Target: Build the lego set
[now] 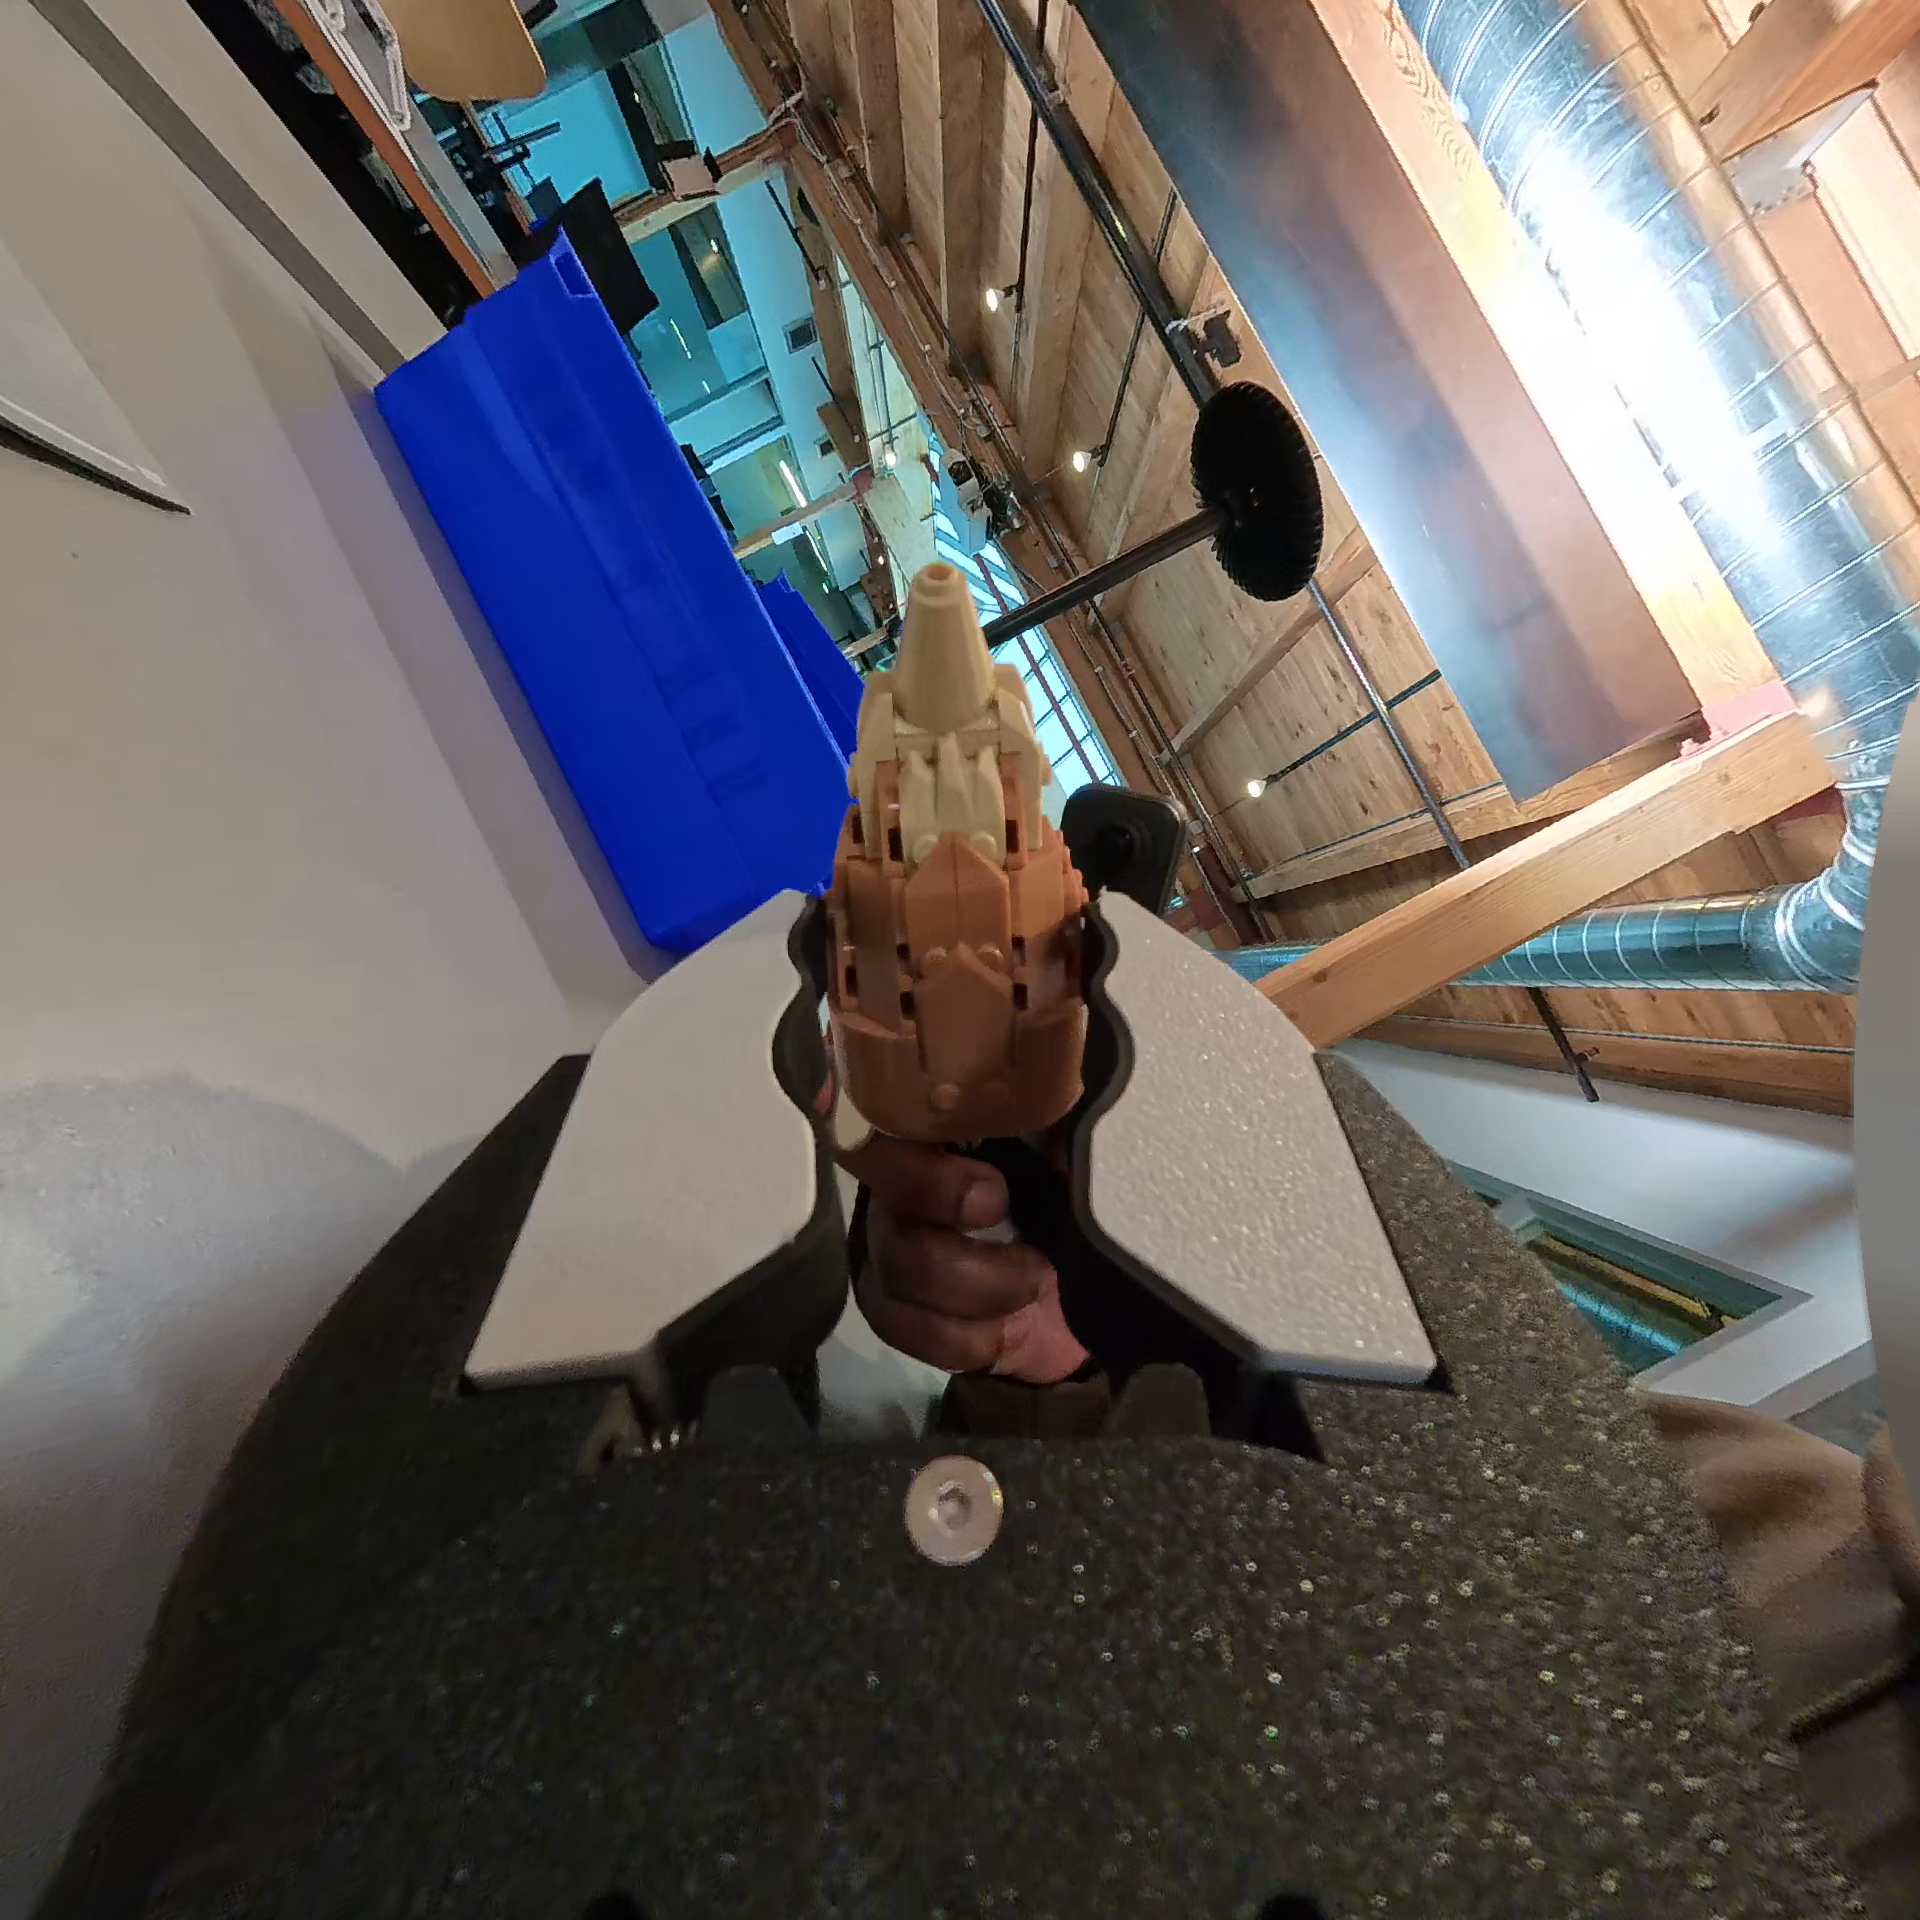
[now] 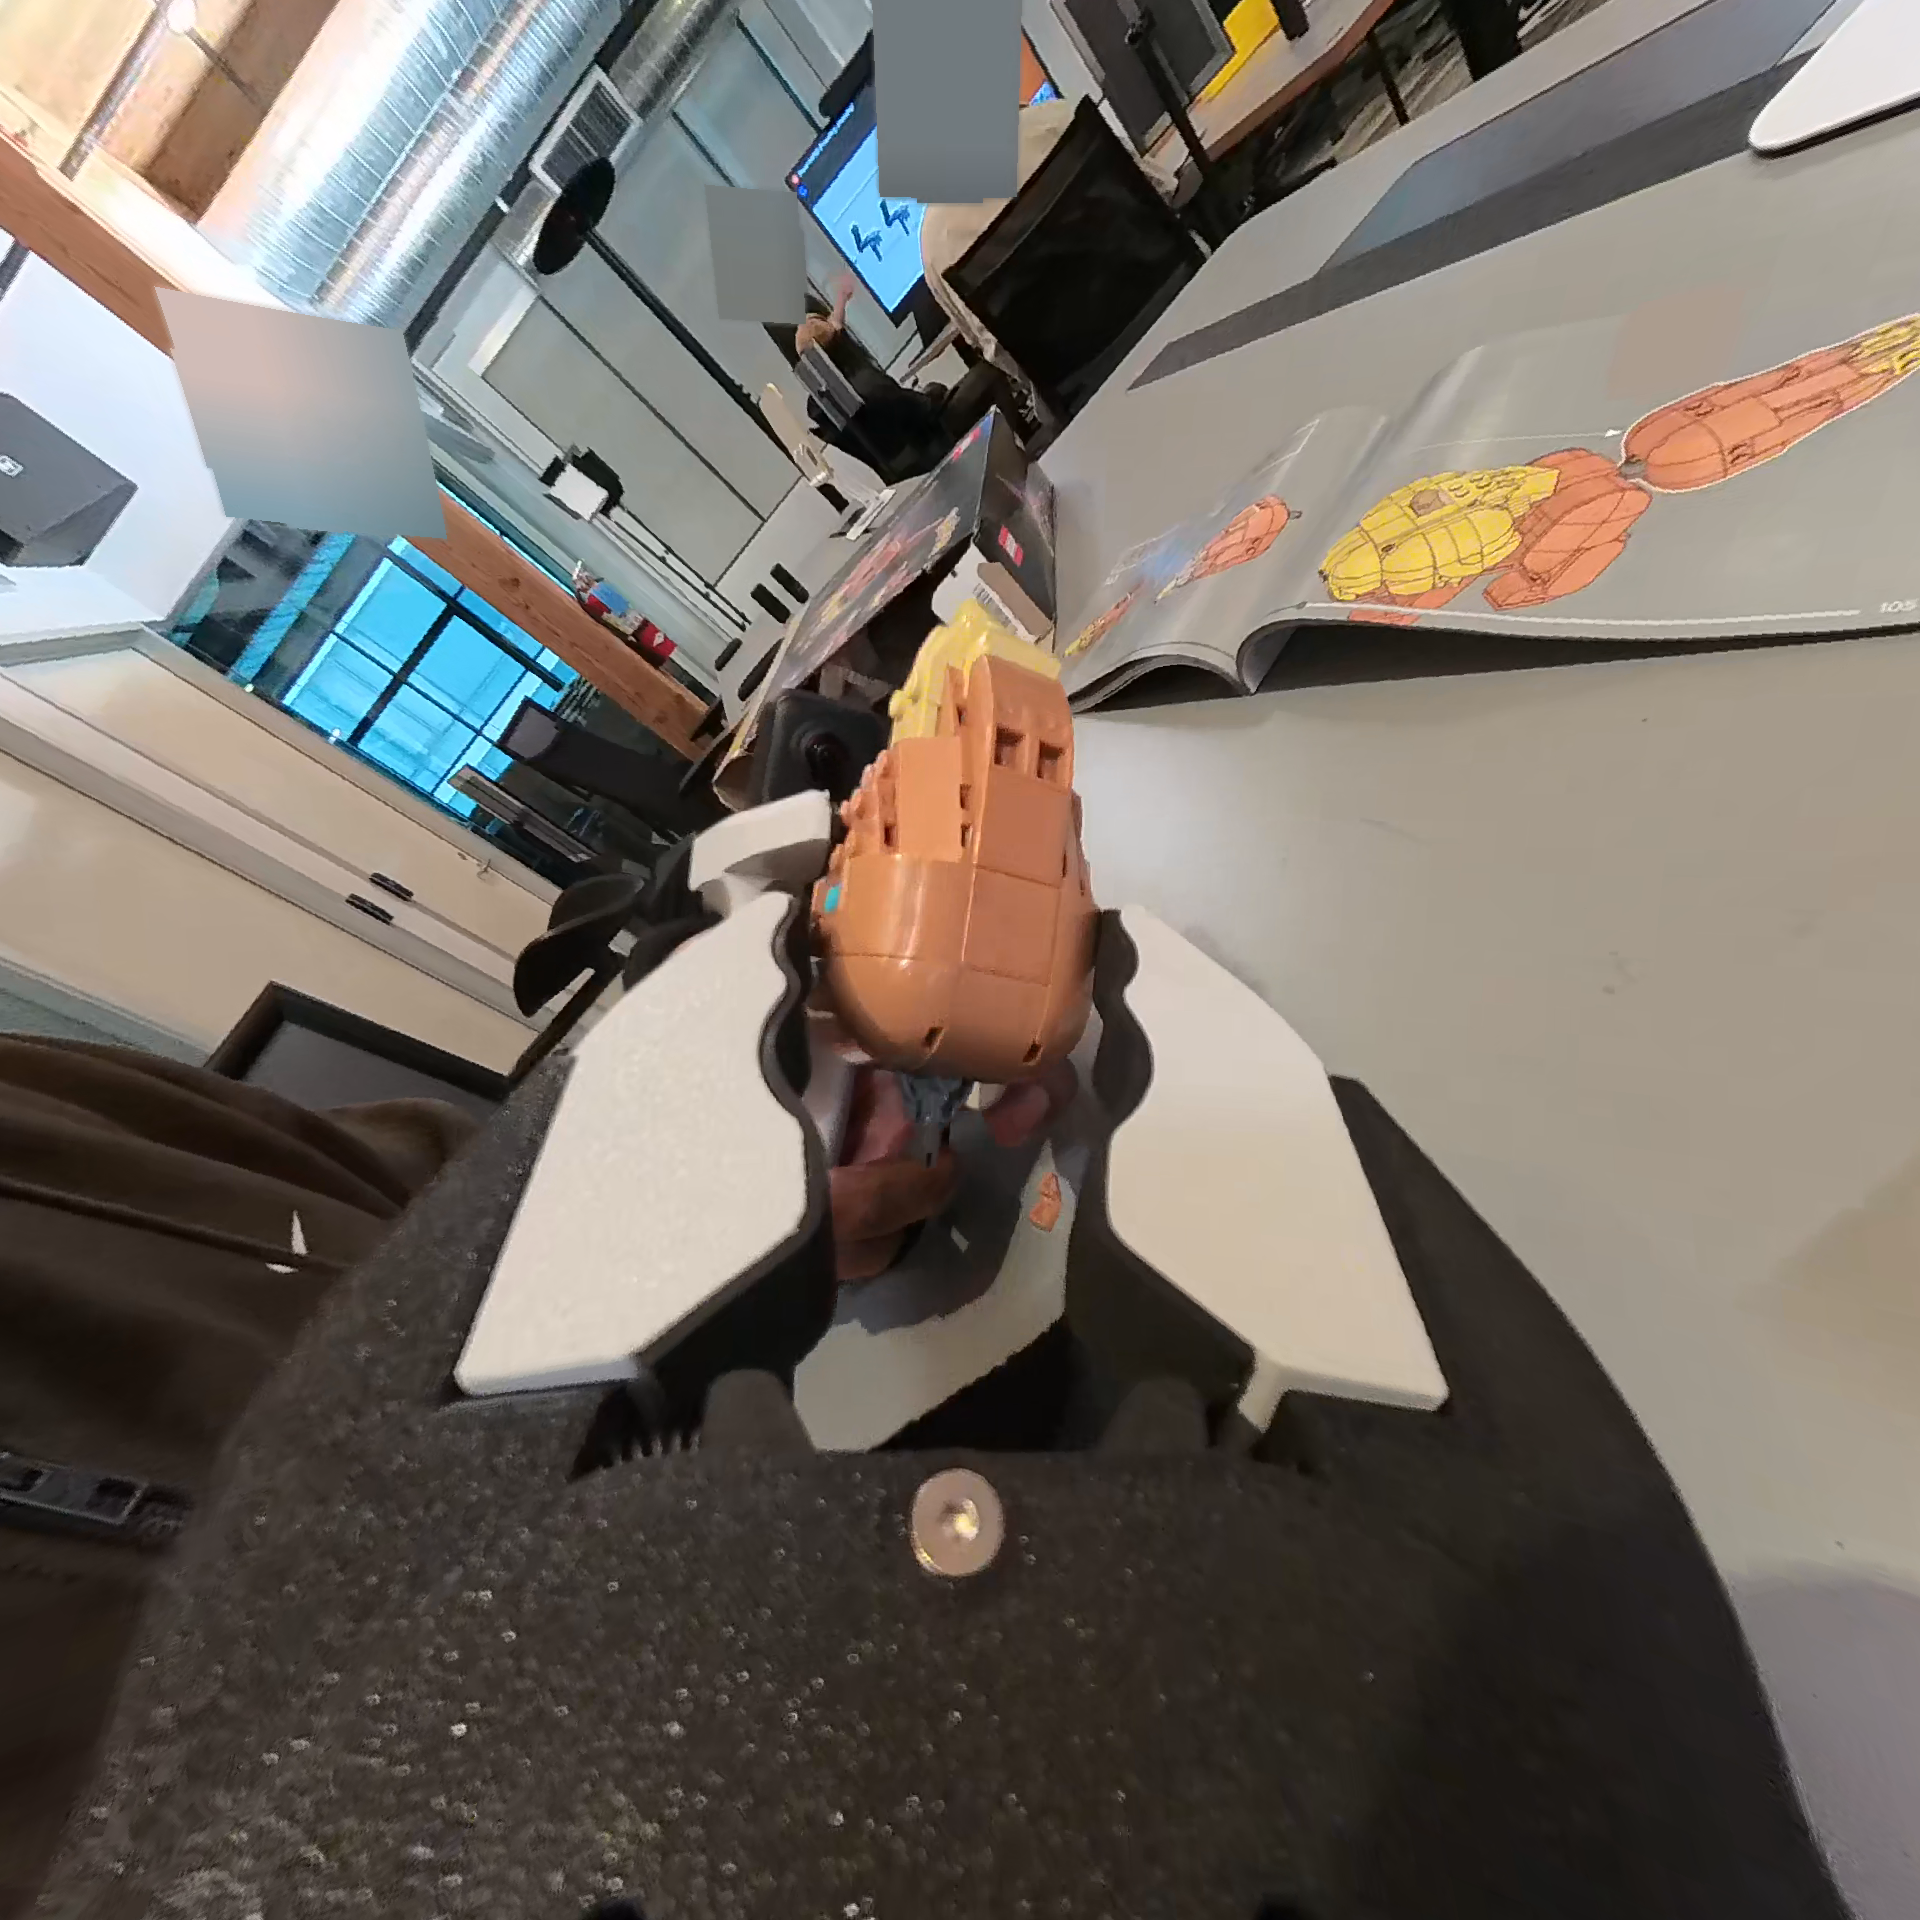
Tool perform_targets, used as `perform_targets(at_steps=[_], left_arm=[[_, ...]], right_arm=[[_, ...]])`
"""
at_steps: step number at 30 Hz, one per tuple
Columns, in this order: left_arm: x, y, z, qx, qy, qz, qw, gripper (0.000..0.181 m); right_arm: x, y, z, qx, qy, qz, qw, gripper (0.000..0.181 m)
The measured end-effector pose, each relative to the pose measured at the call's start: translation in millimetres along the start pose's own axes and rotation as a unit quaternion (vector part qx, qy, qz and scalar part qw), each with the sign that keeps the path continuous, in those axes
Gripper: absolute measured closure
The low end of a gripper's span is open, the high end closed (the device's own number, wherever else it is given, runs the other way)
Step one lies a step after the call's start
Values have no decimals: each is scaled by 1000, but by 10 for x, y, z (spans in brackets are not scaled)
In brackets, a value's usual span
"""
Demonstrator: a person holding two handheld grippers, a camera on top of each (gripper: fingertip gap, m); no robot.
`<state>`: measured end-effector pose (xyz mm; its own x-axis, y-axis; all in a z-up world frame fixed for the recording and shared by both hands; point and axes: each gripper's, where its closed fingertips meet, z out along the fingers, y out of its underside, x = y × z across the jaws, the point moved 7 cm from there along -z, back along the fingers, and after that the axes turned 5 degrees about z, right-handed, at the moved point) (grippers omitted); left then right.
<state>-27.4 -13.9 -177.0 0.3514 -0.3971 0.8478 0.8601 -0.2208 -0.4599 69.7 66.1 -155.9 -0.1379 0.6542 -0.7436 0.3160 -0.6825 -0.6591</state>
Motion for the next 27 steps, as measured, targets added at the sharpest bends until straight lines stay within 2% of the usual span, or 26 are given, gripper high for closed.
perform_targets(at_steps=[6, 11, 15, 19, 21, 23, 27], left_arm=[[-27, 9, -5, -3, -6, -3, 1000, 134], [-53, 6, -11, 14, -13, -19, 1000, 134], [-57, 31, -26, 37, -10, -40, 998, 134], [-17, -3, -30, 41, -11, -14, 999, 134], [4, 14, -17, 35, -9, -7, 999, 134], [-3, 18, -21, 36, -11, -7, 999, 134], [18, 18, -27, 32, -13, 11, 999, 134]], right_arm=[[36, 6, 2, -16, 0, 2, 1000, 128], [56, -16, 20, -1, -3, 8, 1000, 128], [43, -3, 25, -8, 35, -29, 999, 111], [25, 98, 84, -32, 25, -6, 999, 102], [34, 101, 97, -29, 20, 4, 999, 106], [9, 100, 98, -28, 2, 8, 1000, 119], [3, 111, 100, -35, -8, 6, 999, 120]])
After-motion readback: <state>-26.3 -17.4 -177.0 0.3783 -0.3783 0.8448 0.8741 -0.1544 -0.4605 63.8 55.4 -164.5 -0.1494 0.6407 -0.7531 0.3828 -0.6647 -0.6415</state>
